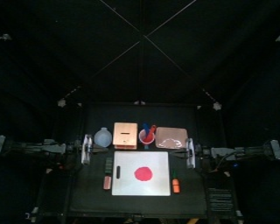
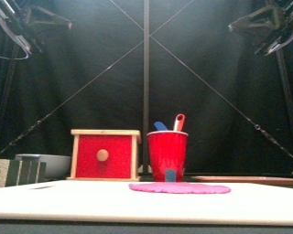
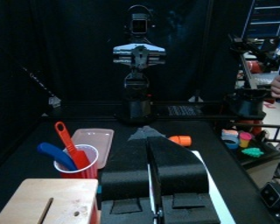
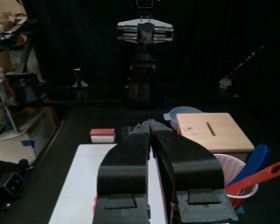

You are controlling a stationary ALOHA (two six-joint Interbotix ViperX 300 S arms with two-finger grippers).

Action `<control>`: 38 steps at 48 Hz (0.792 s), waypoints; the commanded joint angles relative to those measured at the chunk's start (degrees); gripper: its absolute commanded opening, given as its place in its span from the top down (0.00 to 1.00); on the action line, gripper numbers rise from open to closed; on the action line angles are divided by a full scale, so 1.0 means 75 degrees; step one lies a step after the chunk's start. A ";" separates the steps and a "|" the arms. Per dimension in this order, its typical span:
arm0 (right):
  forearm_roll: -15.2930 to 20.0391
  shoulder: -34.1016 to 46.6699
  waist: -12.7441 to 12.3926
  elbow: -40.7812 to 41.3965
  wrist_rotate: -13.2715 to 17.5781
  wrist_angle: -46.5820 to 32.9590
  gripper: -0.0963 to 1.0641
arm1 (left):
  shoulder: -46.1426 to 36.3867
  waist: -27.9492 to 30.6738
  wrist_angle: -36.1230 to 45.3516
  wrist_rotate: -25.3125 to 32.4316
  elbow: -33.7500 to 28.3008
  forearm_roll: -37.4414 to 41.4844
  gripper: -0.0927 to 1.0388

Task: Get the cutter from the drawer then cut the dough then place the extra dough in the bowl
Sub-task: Open the drawer

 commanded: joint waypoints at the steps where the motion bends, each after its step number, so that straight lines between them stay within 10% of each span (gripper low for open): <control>1: 0.0000 0.0352 -0.0270 -0.0176 -0.0035 -0.0023 0.93 | 0.0129 0.0152 -0.0387 -0.0047 -0.0105 -0.0316 0.91; 19: -0.0023 0.3609 -0.1559 -0.2695 0.0035 -0.0035 0.89 | 0.1242 0.0023 -0.1547 -0.0551 0.0434 -0.4219 0.90; 38: -0.0621 0.7617 -0.1711 -0.6609 0.0023 0.1641 0.89 | 0.3059 -0.0574 -0.1383 -0.0844 0.0035 -0.7184 0.90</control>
